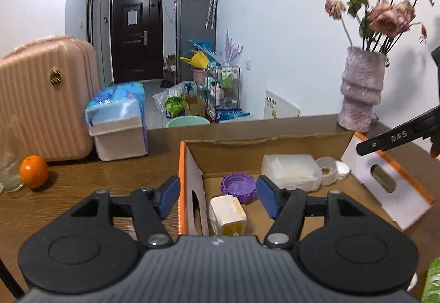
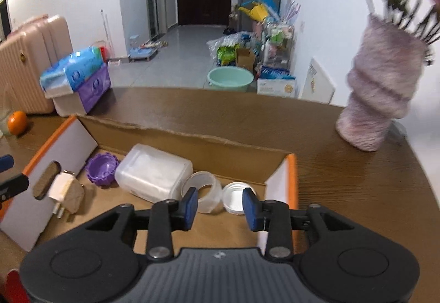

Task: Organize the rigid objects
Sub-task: 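Withdraw both tools from the red box back toward the table items, then grasp the red lint brush with the left tool while the right tool grasps the white roller handle, then lift and carry the lint brush and white handle with both tools into the red box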

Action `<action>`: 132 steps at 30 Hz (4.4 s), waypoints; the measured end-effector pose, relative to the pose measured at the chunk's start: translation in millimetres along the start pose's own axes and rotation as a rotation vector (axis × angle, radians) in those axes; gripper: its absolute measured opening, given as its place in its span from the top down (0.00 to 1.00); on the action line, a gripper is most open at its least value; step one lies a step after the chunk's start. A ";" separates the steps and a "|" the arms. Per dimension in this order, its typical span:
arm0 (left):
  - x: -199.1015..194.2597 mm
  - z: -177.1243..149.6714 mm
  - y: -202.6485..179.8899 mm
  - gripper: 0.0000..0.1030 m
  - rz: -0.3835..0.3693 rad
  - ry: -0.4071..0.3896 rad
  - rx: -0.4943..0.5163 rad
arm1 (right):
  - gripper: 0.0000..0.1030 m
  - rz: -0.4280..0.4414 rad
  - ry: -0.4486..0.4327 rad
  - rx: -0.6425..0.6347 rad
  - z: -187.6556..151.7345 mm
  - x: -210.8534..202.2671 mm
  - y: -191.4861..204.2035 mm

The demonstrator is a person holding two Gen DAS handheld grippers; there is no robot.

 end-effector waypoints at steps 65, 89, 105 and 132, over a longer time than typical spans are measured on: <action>-213.0 -156.8 -8.9 0.00 -0.009 -0.023 -0.069 | 0.30 0.021 -0.374 0.188 -311.2 -228.7 68.8; -59.2 -112.3 24.5 0.36 -0.166 0.177 -0.180 | 0.62 0.078 -0.134 0.186 -203.5 -78.4 29.3; -74.2 -122.2 22.5 0.55 -0.208 0.136 -0.239 | 0.89 0.126 -0.128 0.240 -203.7 -73.9 32.3; -285.3 -105.7 -15.5 0.56 -0.119 -0.194 -0.237 | 0.89 0.116 -0.526 0.291 -273.1 -277.8 79.5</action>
Point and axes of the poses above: each gripper's, at about its wrist camera, not at the fingertips, and x roughly the way its jaws point, y to its left, z to its top, the point moved 1 cm from there along x, roughly the way its jaws point, and after that the axes turned 1 degree about x, right-handed, at the moved point
